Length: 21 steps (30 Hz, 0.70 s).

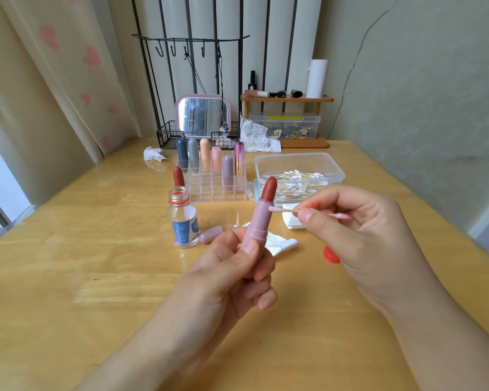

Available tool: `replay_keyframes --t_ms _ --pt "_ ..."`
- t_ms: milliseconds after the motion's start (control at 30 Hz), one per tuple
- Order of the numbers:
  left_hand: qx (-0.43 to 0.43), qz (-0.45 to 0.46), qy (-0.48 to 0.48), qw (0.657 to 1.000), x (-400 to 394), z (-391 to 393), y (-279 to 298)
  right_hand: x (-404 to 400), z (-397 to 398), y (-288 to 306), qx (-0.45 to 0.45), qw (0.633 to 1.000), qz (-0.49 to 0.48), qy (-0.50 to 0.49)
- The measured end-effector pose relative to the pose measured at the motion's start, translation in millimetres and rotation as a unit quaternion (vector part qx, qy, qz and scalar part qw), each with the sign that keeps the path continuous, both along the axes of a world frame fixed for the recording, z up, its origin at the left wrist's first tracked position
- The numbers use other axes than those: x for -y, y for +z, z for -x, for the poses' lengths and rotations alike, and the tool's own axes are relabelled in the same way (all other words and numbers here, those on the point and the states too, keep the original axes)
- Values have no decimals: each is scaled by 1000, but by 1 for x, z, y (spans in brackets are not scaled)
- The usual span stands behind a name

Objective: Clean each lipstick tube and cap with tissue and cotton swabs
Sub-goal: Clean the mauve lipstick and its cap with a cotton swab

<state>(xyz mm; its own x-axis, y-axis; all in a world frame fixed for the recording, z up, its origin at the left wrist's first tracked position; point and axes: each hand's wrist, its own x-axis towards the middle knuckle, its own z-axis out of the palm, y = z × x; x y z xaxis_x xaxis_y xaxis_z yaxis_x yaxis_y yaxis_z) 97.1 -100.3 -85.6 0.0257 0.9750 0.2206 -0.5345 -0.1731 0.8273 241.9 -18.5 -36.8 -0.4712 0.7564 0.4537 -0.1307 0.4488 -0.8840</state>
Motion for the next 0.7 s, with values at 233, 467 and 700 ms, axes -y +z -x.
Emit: replay_keyframes --t_ms 233,467,700 --pt "13 -4 -1 1000 0 1 -2 4 3 0 -20 1000 -1 16" --pt "14 -6 19 1000 0 -3 -1 0 -1 2 -7 1000 0 -3" --pt "13 22 43 999 2 -6 2 3 1 1 -13 1000 -10 18"
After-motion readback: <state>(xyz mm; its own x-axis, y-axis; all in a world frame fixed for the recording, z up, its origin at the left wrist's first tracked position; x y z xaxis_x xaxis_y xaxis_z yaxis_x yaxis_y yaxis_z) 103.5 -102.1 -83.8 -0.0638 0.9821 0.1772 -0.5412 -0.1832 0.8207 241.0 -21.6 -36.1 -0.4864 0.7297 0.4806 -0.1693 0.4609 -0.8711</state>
